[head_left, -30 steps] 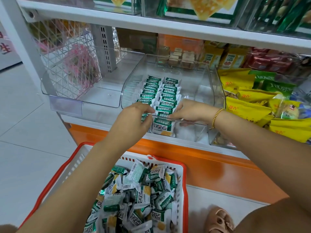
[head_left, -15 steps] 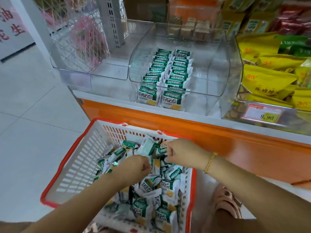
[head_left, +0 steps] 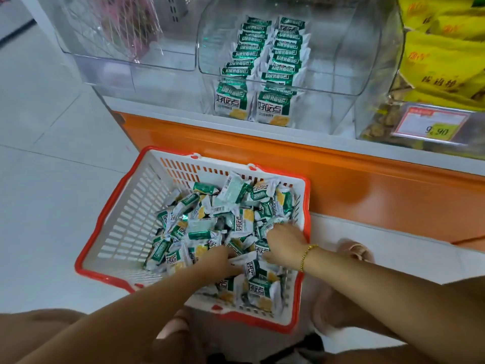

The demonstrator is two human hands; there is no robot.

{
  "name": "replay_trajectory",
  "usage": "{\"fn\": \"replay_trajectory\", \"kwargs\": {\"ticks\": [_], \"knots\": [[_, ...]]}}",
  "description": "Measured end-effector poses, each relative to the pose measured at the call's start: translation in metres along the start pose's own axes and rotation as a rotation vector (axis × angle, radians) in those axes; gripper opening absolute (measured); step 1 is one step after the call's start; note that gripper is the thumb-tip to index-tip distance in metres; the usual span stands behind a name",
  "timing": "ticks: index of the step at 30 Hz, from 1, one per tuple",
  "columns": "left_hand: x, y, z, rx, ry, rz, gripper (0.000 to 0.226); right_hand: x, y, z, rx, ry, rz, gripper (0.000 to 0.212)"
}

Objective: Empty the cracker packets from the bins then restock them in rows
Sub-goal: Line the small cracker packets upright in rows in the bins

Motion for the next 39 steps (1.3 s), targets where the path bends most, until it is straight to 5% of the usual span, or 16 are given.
{"fn": "replay_trajectory", "kwargs": {"ticks": [10, 15, 19, 26, 32, 37, 39], "knots": [[-0.029, 0.002, -0.017, -0.019, -0.094, -0.297, 0.037, 0.020, 0.003, 0.010, 0.011, 0.017, 0.104, 0.011], [-0.070, 0.026, -0.028, -0.120, -0.222, -0.732, 0.034, 0.020, 0.007, 0.009, -0.014, -0.043, 0.083, 0.032], [-0.089, 0.038, -0.037, -0.180, -0.265, -1.050, 0.070, -0.001, 0.007, 0.008, -0.027, -0.049, 0.129, 0.043], [-0.100, 0.017, -0.052, -0.137, -0.190, -1.355, 0.082, -0.100, 0.004, -0.011, -0.224, -0.035, 0.780, 0.030], [-0.114, -0.034, -0.066, 0.104, -0.025, -1.293, 0.024, -0.128, 0.000, -0.015, -0.301, -0.109, 1.130, 0.026], [-0.141, -0.053, -0.085, 0.190, -0.041, -1.328, 0.059, -0.160, -0.008, -0.026, -0.316, -0.233, 1.122, 0.022], [-0.154, -0.064, -0.098, 0.263, -0.070, -1.221, 0.052, -0.172, -0.007, -0.033, -0.336, -0.301, 1.118, 0.027]]}}
Point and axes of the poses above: each hand's wrist, its own z-axis towards the middle knuckle, its own x-axis out of the palm, y = z × x, the point moved 6 cm from there along z, towards the middle knuckle, and after that the axes turned 4 degrees about -x, right-handed, at the moved point
